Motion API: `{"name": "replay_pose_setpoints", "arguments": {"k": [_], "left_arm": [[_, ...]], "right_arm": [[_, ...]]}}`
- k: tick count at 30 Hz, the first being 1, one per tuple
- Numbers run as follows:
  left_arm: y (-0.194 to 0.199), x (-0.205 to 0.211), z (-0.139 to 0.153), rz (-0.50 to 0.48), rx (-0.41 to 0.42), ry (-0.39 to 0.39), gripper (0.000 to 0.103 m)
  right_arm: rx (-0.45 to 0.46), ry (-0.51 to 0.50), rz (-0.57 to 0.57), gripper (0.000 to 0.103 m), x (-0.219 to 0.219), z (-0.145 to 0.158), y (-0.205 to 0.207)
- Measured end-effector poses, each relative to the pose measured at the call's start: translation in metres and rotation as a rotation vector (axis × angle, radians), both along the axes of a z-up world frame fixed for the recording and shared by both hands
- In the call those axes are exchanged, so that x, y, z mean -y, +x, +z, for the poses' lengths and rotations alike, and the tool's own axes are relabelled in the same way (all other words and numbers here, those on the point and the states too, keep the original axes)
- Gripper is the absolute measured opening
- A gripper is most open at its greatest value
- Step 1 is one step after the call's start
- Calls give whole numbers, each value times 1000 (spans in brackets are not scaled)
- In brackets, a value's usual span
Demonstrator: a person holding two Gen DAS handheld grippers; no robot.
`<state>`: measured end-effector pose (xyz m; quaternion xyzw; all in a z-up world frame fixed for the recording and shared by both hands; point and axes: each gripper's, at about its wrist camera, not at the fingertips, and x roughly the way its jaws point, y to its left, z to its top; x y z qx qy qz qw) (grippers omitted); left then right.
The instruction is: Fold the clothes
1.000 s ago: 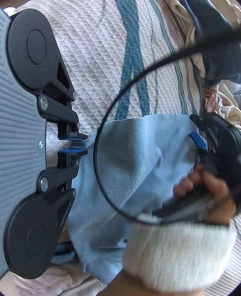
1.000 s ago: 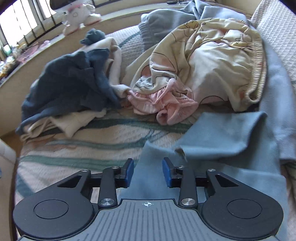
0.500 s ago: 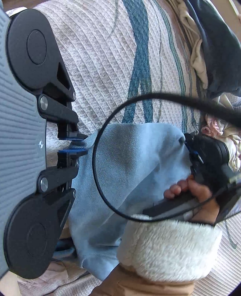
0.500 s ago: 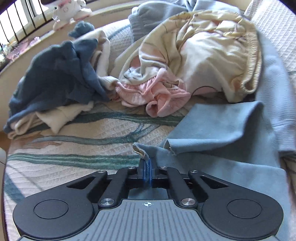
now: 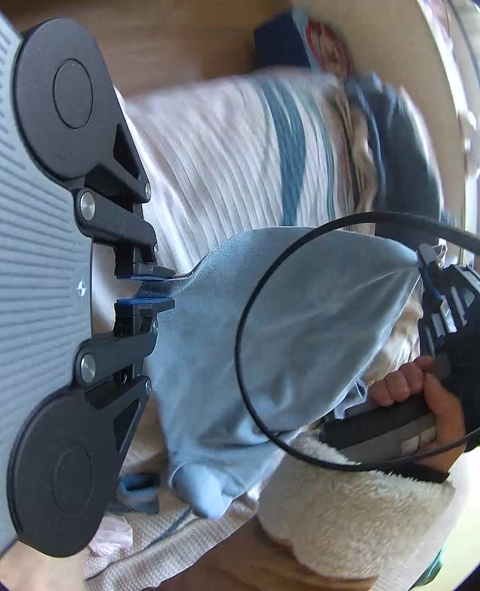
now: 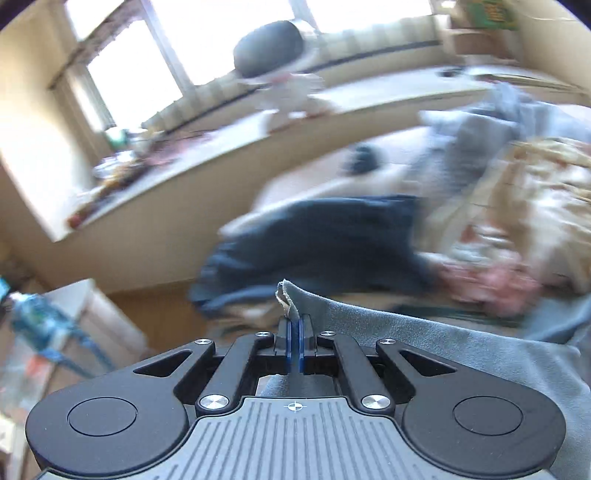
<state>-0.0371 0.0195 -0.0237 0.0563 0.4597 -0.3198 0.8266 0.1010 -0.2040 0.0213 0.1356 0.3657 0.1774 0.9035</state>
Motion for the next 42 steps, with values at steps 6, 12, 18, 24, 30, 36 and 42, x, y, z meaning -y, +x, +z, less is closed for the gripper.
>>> {"name": "replay_pose_setpoints", "arguments": {"k": [6, 12, 18, 24, 30, 36, 42], "left_arm": [[2, -59, -10, 170, -75, 32, 8], [6, -72, -19, 227, -97, 85, 17], [0, -85, -6, 238, -40, 152, 40], [2, -100, -10, 273, -21, 180, 49], [10, -76, -3, 210, 30, 154, 62], [16, -31, -3, 104, 42, 125, 68], [17, -7, -7, 52, 72, 144, 69]], "right_arm": [[-65, -11, 124, 4, -87, -34, 20], [-174, -33, 135, 16, -129, -79, 22], [-148, 28, 146, 32, -87, -60, -2], [-56, -30, -28, 34, 28, -29, -50], [-144, -201, -230, 34, 151, -35, -114], [-241, -112, -342, 34, 201, -61, -177], [-279, 9, -372, 34, 198, -92, -172]]}}
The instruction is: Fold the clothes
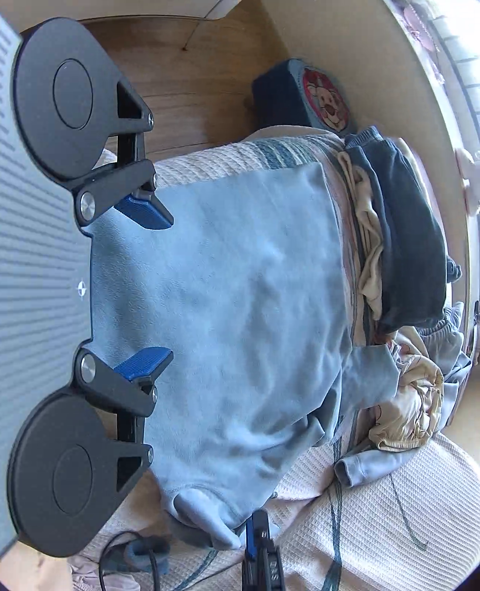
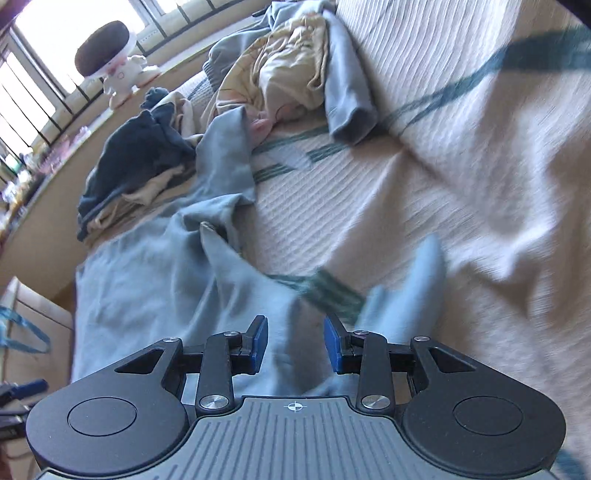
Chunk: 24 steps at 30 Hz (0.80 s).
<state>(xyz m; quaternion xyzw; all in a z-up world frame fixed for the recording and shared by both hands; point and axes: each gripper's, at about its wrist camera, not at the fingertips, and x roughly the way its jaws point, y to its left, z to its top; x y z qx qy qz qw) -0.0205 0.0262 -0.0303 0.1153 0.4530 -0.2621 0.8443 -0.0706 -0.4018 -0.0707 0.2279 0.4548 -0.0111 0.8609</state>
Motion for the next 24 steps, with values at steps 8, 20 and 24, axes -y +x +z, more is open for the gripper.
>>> {"name": "replay_pose_setpoints", "arguments": {"k": [8, 20, 24], "left_arm": [[2, 8, 0, -11, 22, 2, 70], [-6, 31, -19, -142, 0, 68, 74], [-5, 22, -18, -101, -2, 52, 76]], "right_arm": [[-21, -147, -76, 3, -21, 3, -1], [51, -94, -242, 14, 15, 29, -69], [39, -56, -152, 35, 0, 21, -32]]}}
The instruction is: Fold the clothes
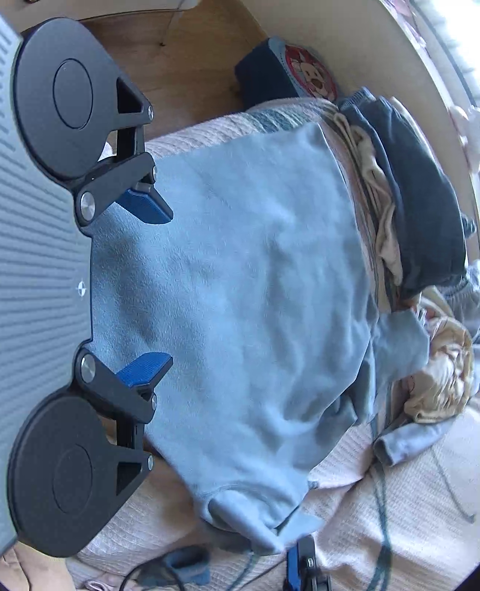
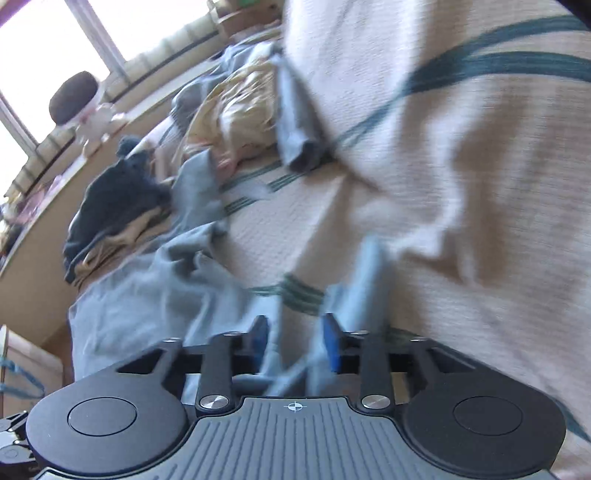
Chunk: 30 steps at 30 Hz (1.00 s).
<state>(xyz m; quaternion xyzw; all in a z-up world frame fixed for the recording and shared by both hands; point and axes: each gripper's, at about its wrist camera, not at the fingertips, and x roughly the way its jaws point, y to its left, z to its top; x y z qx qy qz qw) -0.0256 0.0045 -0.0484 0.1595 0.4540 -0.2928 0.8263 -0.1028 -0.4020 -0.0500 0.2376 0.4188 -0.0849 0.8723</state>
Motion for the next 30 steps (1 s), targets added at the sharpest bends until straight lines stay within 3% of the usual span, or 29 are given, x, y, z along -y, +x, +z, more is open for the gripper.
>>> {"name": "replay_pose_setpoints", "arguments": {"k": [4, 8, 9, 10, 18, 21, 22, 25, 29, 30], "left_arm": [[1, -5, -1, 34, -4, -9, 77], [1, -6, -2, 43, -9, -10, 77], [1, -6, -3, 42, -9, -12, 77], [1, -6, -3, 41, -10, -13, 77], [-1, -2, -3, -6, -9, -18, 78], [-1, 0, -7, -27, -18, -1, 78], [0, 1, -9, -34, -21, 5, 78], [-2, 0, -11, -38, -13, 24, 79], [1, -7, -12, 1, -30, 20, 81], [2, -8, -12, 5, -31, 21, 81]], "right_arm": [[-65, -1, 37, 35, -12, -21, 30], [-88, 13, 29, 34, -17, -33, 34], [-82, 15, 36, 21, -19, -34, 33], [-74, 6, 46, 2, -21, -31, 29], [-62, -11, -32, 2, -26, 2, -28], [-103, 31, -63, 4, -25, -15, -36], [-125, 43, -83, 11, -24, -24, -36], [-166, 24, -98, 14, -22, -33, -30], [-58, -109, -2, 19, -23, 7, -16], [-18, -136, 25, 25, -22, 17, -9]]}}
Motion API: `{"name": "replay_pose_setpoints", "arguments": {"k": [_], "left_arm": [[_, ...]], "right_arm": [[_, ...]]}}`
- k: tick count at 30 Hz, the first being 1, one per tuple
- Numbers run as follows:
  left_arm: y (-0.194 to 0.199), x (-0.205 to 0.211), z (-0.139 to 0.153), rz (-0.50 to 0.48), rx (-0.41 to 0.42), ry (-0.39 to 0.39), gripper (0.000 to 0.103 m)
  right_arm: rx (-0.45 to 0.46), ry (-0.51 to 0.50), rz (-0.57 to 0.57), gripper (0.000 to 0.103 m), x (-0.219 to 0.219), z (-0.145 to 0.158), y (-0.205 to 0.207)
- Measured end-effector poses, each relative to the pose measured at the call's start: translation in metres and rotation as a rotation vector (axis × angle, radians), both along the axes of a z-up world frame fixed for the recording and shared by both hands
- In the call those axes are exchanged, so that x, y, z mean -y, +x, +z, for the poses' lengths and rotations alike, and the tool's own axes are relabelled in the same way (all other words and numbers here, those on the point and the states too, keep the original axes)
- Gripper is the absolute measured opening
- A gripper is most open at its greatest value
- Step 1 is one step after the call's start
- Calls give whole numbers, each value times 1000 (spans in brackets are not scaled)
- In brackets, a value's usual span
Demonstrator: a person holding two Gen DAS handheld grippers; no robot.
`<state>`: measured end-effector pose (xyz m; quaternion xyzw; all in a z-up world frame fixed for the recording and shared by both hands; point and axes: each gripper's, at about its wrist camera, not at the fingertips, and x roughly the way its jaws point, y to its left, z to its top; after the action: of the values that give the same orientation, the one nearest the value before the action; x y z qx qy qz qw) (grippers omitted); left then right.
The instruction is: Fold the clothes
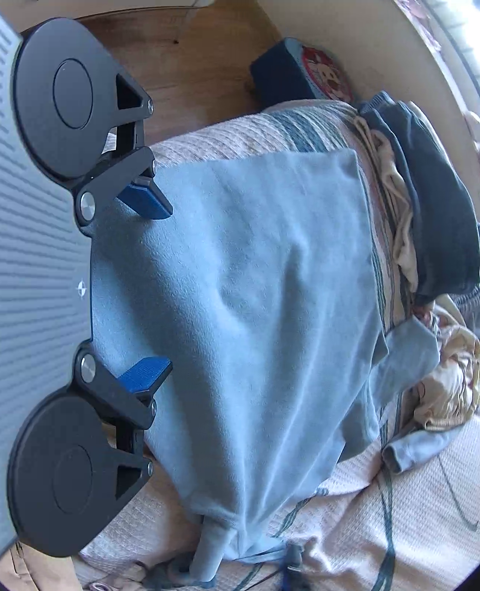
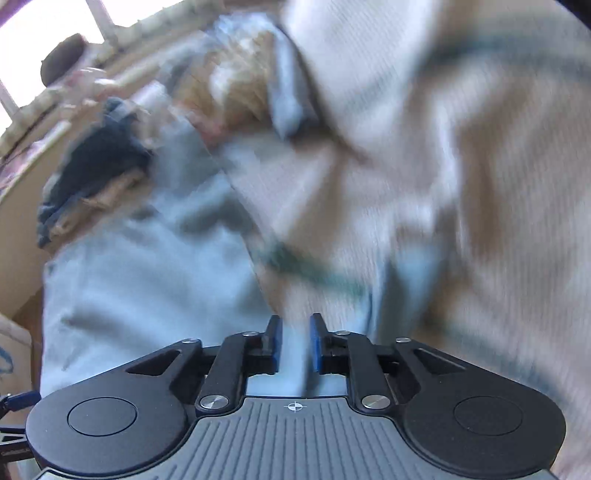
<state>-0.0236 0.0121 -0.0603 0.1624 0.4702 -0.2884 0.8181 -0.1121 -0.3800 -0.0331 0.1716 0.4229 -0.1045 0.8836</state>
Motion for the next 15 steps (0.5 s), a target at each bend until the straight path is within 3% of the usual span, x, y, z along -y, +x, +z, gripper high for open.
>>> {"name": "replay_pose_setpoints", "arguments": {"k": [3, 6, 11, 15], "left_arm": [[-1, 2, 0, -6, 0, 9, 81], [0, 3, -3, 2, -3, 30, 82], [9, -3, -10, 61, -34, 43, 82], [14, 0, -10, 74, -48, 50, 83]], "right_arm": [[73, -20, 92, 39, 7, 11, 36], [66, 15, 159, 41, 13, -2, 87], [-39, 48, 228, 41, 14, -31, 151], [-101, 72, 261, 41, 12, -48, 172]]}}
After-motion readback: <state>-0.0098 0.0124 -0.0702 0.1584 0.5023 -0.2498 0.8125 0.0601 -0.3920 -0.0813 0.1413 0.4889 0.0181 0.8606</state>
